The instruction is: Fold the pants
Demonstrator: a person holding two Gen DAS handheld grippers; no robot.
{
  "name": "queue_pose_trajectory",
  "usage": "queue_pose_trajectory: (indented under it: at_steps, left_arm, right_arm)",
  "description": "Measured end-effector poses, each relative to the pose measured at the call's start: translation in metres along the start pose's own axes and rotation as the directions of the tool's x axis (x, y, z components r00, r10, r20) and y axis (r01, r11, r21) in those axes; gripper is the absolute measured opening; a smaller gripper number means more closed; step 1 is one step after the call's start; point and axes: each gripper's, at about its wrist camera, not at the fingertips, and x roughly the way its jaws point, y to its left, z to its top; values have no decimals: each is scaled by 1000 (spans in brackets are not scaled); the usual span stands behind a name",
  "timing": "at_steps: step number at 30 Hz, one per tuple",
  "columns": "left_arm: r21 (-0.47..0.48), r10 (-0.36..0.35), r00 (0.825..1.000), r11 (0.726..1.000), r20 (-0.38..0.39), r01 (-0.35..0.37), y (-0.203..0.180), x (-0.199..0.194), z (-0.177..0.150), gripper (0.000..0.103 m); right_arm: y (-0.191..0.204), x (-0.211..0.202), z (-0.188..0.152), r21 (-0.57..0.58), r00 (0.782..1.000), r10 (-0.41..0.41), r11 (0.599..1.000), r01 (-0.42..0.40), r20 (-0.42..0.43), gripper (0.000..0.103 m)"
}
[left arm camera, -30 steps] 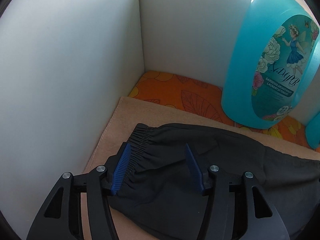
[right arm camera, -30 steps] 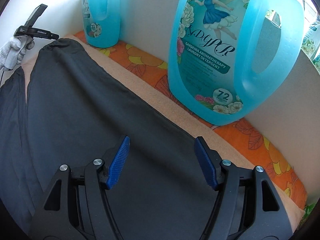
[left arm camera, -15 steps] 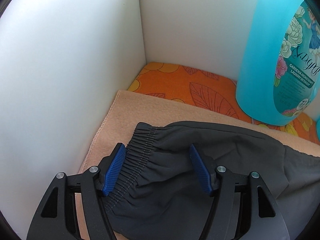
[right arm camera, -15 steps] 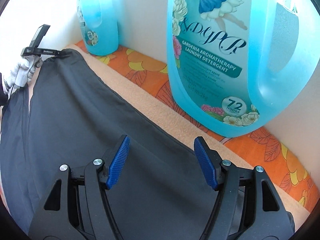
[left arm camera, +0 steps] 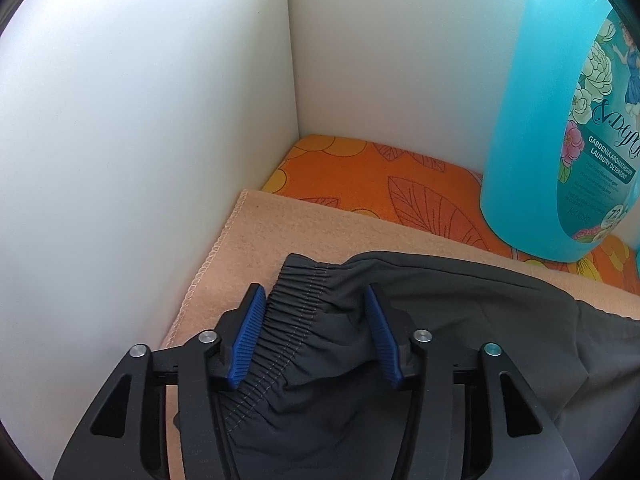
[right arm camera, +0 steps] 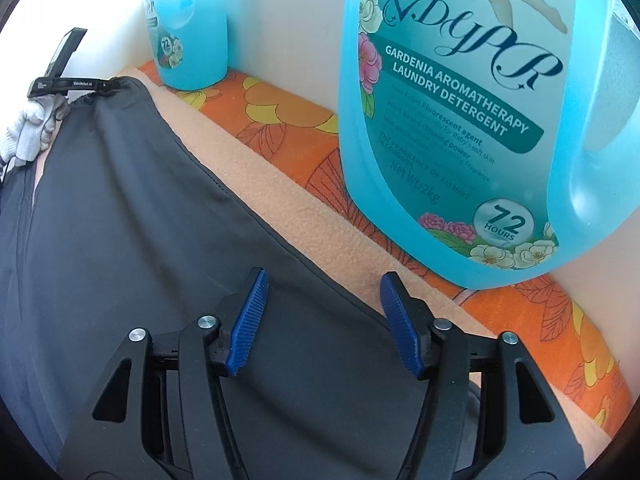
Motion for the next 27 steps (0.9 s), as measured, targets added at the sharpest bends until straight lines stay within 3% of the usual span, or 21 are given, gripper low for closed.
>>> queue_pose_trajectory:
  at_steps: [1,4,6,9,17,27]
  left_arm:
    - [3,3,1000,1000,1,-3,0,-2,0,31]
    - [18,6,1000,1000,10,-6,-2,-8,0,23]
    - [25,8,1000,1000,17,-9,-5,-14,-2,19]
    - [24,-5,1000,1000,29,4,-5,-16,-6,16]
    - [50,-38,996,998,82,34,-6,-50,-13,13]
    - [54,-104,983,994,153,97,8,-98,-26,11]
  right_arm:
    - [3,1,-1,-6,1000,3,1000,-3,3,42]
    - [18,-1,0,-57,1000,-16,998,16,0,16]
    - [29,0,0,-93,999,-47,995,47,-7,8]
    - [39,-6,-1,-126,998,-68,990,68,2,5]
    - [42,-35,3,-71,992,-92,993,98,82,3]
    - [78,-108,-10,-79,981,-83,992,98,174,3]
